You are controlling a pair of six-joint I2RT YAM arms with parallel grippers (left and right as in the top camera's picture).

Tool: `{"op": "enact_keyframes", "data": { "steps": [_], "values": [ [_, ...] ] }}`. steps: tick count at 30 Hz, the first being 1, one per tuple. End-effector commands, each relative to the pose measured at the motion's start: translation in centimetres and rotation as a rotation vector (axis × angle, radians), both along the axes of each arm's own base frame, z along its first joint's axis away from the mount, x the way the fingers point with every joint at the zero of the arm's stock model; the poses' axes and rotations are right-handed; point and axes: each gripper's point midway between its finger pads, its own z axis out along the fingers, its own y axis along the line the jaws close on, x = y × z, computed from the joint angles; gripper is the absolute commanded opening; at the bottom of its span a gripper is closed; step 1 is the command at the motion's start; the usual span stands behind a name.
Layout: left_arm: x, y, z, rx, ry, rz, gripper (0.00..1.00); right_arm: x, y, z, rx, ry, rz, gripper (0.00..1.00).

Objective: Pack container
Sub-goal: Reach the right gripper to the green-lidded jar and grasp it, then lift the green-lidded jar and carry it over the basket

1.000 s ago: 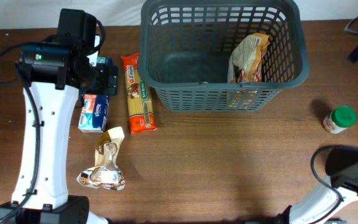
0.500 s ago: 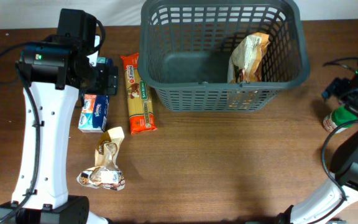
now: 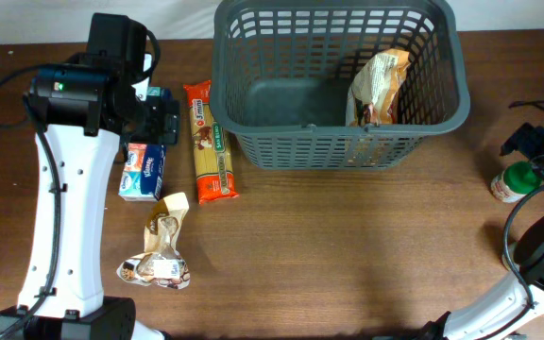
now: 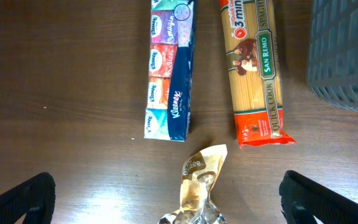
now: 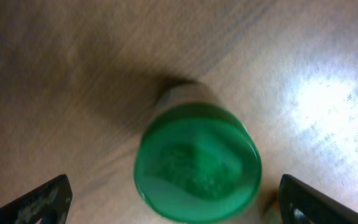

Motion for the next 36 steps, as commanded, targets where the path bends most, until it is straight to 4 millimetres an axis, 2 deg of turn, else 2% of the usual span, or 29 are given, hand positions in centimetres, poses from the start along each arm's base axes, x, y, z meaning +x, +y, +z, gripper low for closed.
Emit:
{"op": "enact_keyframes", "data": {
  "steps": [1,7,15,26,36],
  "values": [
    [0.1,0.0,-0.2,-0.005,0.007,-0.002,0.99,0.1,0.3,-0.7,0.012,-0.008,0.014,0.97],
    [0.1,0.0,-0.2,-0.005,0.007,-0.002,0.99,-0.1,0.4,-2.5,0.012,-0.006,0.012,0.97],
    [0.1,0.0,-0.2,-0.005,0.007,-0.002,0.99,-1.8,0.3,-5.4,0.009,0.028,-0.058,0.97],
    [0.1,0.0,-0.2,-0.005,0.007,-0.002,0.99,-2.5,-1.2,-5.5,0.001,0.016,-0.098,0.96],
    [0.1,0.0,-0.2,-0.005,0.007,-0.003,0.99,-2.6,-1.4,-5.5,-0.003,0.016,-0.102,0.80]
  ]
}}
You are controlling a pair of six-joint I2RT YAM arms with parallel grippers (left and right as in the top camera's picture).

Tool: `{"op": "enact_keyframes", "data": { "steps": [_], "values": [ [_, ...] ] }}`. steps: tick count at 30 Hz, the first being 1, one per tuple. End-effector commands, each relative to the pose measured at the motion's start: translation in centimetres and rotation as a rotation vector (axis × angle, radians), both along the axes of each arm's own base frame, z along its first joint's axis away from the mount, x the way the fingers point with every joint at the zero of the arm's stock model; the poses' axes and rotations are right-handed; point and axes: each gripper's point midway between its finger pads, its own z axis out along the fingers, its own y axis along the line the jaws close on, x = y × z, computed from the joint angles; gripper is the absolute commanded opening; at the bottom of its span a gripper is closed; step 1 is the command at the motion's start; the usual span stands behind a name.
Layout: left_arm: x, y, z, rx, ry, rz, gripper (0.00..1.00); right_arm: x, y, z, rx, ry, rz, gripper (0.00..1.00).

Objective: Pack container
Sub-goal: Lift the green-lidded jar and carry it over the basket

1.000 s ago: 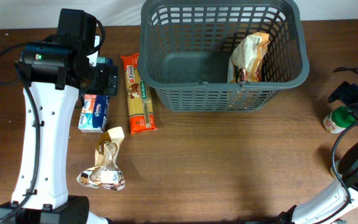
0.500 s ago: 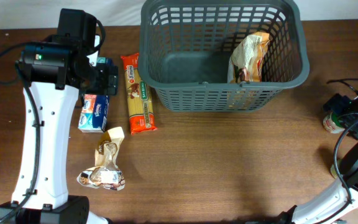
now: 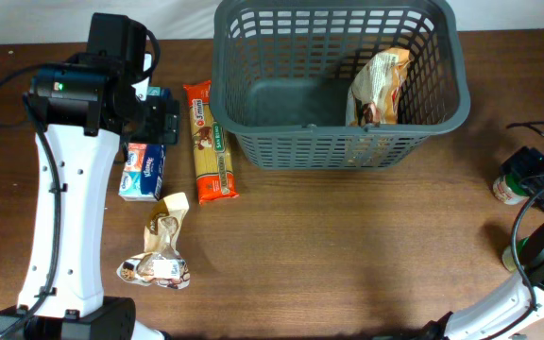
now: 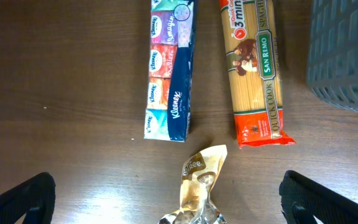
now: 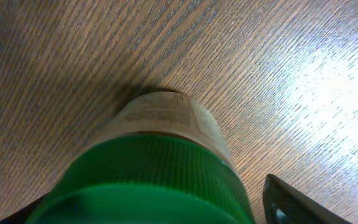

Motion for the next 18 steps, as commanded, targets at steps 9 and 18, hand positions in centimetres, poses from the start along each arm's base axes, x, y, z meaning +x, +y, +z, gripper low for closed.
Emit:
{"op": "enact_keyframes", "data": {
  "steps": [9,18],
  "values": [
    [0.02,0.00,-0.24,-0.004,0.008,-0.003,0.99,-0.26,-0.36,-0.19,-0.011,0.005,-0.015,0.48],
    [0.02,0.02,-0.24,-0.004,0.008,-0.002,0.99,-0.81,0.44,0.29,0.026,0.026,-0.012,0.04]
  ]
}}
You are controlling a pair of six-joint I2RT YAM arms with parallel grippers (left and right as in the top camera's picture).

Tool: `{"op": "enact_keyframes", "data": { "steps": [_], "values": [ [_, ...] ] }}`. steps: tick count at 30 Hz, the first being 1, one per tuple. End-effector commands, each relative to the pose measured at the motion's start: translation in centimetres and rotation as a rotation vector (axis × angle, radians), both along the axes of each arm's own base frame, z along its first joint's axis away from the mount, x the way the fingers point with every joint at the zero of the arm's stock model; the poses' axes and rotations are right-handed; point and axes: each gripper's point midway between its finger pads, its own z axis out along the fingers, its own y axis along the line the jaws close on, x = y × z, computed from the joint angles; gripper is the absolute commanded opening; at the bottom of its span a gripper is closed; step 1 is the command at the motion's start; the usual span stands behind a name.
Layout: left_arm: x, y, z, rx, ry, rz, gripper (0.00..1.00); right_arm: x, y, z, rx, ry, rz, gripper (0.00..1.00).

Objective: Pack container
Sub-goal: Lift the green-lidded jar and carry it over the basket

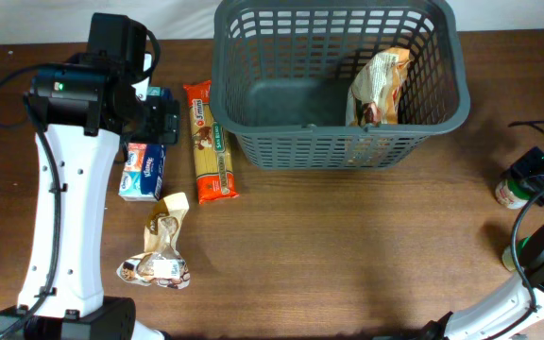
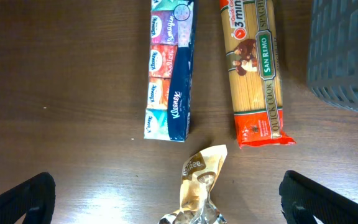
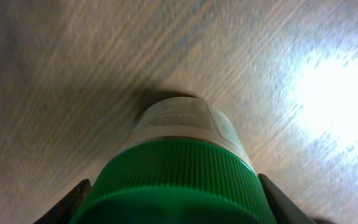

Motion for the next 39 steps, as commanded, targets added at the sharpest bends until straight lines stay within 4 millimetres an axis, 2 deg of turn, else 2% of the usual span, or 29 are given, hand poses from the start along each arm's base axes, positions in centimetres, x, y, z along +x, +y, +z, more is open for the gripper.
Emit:
{"op": "enact_keyframes", "data": {
  "steps": [1,5,9,10,13,19,20,22,24,26,28,32,35,39],
  "values": [
    [0.0,0.0,-0.2,-0.004,0.009,-0.002,0.99,-0.5,0.5,0.4,0.028,0.016,-0.007,0.04],
    [0.0,0.0,-0.2,-0.004,0.009,-0.002,0.99,0.7,1.0,3.4,0.039,-0.048,0.007,0.04],
    [0.0,0.0,-0.2,-0.004,0.009,-0.002,0.99,2.6,1.7,10.1,-0.029,-0.167,0.051,0.04],
    [0.0,0.0,-0.2,-0.004,0.009,-0.003,0.99,3.6,2.5,13.8,-0.075,-0.234,0.082,0.04],
    [0.0,0.0,-0.2,-0.004,0.009,-0.002,0.99,4.9,4.5,20.1,-0.147,-0.358,0.144,0.04],
    [0.0,0.0,-0.2,-0.004,0.009,-0.003,0.99,6.4,12.3,33.7,-0.259,-0.679,0.339,0.04],
    [0.0,0.0,-0.2,-0.004,0.009,-0.002,0.99,6.4,14.9,36.9,-0.283,-0.770,0.399,0.04],
    [0.0,0.0,-0.2,-0.004,0.009,-0.002,0.99,6.6,18.2,40.3,-0.314,-0.875,0.501,0.04],
    [0.0,0.0,-0.2,-0.004,0.009,-0.002,0.99,6.9,21.7,42.5,-0.319,-0.958,0.597,0.04],
    [0.0,0.0,-0.2,-0.004,0.009,-0.002,0.99,7.4,24.8,43.3,-0.295,-1.007,0.668,0.04],
    [0.0,0.0,-0.2,-0.004,0.009,-0.002,0.99,8.4,28.0,42.8,-0.254,-1.019,0.739,0.04],
    [0.0,0.0,-0.2,-0.004,0.009,-0.002,0.99,11.7,33.6,39.4,-0.176,-0.980,0.855,0.04],
    [0.0,0.0,-0.2,-0.004,0.009,-0.002,0.99,15.0,35.7,35.0,-0.156,-0.887,0.829,0.04],
    [0.0,0.0,-0.2,-0.004,0.009,-0.002,0.99,18.5,37.1,27.0,-0.097,-0.717,0.785,0.04]
  ]
}}
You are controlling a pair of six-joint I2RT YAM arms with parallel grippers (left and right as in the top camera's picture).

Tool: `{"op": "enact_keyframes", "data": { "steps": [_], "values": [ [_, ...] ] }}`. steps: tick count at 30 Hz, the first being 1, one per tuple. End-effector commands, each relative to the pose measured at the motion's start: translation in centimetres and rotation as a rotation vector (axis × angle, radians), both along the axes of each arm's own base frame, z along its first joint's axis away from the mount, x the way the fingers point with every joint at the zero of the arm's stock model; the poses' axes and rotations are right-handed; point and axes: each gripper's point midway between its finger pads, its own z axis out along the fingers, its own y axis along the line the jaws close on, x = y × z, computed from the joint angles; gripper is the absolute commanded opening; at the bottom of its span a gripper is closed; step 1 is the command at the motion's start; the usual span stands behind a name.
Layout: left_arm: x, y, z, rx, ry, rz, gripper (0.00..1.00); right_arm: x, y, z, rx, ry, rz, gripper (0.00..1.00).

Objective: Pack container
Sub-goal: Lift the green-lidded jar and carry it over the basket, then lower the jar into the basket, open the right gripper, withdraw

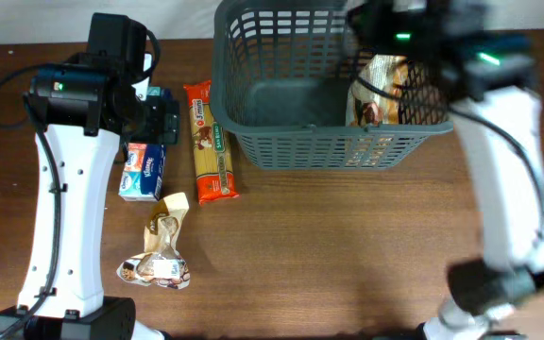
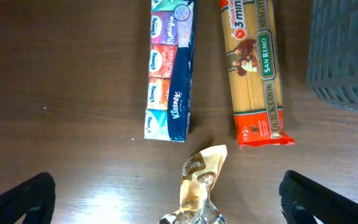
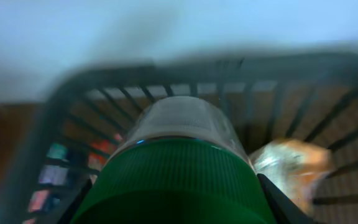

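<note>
A grey plastic basket (image 1: pixel 253 142) stands at the back of the table with an orange snack bag (image 1: pixel 381 90) inside on the right. My right gripper (image 3: pixel 174 202) is shut on a green-capped jar (image 3: pixel 179 168), held above the basket rim (image 3: pixel 73 81). In the overhead view the right arm is a blur over the basket's far right and hides the jar. My left gripper (image 2: pixel 169 202) hangs open above a crumpled gold bag (image 2: pixel 197 186).
On the table left of the basket lie a red spaghetti pack (image 1: pixel 209 142), a blue tissue pack (image 1: pixel 143 172) and the crumpled gold bag (image 1: pixel 161 250). The left arm (image 1: pixel 74 189) stands over that side.
My right gripper, then shut on the jar on the table at the far right, now holds it up over the basket. The left arm and the items below it are unchanged.
My right gripper was open high above the green-capped jar at the right table edge, then low around it, then shut on it. Now the jar is off the table and above the basket. The left gripper stayed open in place throughout.
</note>
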Motion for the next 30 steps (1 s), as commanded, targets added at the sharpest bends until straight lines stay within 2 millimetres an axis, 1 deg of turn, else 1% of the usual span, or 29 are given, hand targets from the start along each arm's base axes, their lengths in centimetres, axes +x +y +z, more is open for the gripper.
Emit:
{"op": "enact_keyframes", "data": {
  "steps": [1,2,3,6,11,17,20,26,27,28,29,30],
  "values": [
    [0.0,0.0,-0.2,-0.004,0.008,-0.002,0.99,2.7,0.3,-6.6,0.001,0.145,-0.088,0.04],
    [0.0,0.0,-0.2,-0.004,0.008,-0.002,0.99,3.0,0.4,-8.1,0.001,0.182,-0.099,0.04],
    [0.0,0.0,-0.2,-0.004,0.008,-0.002,0.99,3.5,0.5,-10.2,-0.010,0.227,-0.102,0.04],
    [0.0,0.0,-0.2,-0.004,0.008,-0.002,0.99,4.2,0.7,-13.9,-0.031,0.300,-0.103,0.04],
    [0.0,0.0,-0.2,-0.004,0.008,-0.002,0.99,4.3,1.0,-18.2,-0.049,0.396,-0.094,0.04],
    [0.0,0.0,-0.2,-0.004,0.008,-0.002,0.99,4.6,1.2,-22.4,-0.070,0.474,-0.094,0.04],
    [0.0,0.0,-0.2,-0.004,0.008,-0.002,0.99,4.8,1.2,-23.6,-0.075,0.488,-0.094,0.04],
    [0.0,0.0,-0.2,-0.004,0.008,-0.002,0.99,6.2,1.5,-23.8,-0.062,0.445,-0.093,0.04],
    [0.0,0.0,-0.2,-0.004,0.008,-0.002,0.99,6.2,1.6,-23.8,-0.061,0.443,-0.093,0.11],
    [0.0,0.0,-0.2,-0.004,0.008,-0.002,0.99,6.2,1.5,-23.8,-0.062,0.444,-0.093,0.28],
    [0.0,0.0,-0.2,-0.004,0.008,-0.002,0.99,6.2,1.5,-23.8,-0.062,0.446,-0.093,0.52],
    [0.0,0.0,-0.2,-0.004,0.008,-0.002,0.99,6.1,1.5,-23.9,-0.062,0.450,-0.092,0.63]
  ]
}}
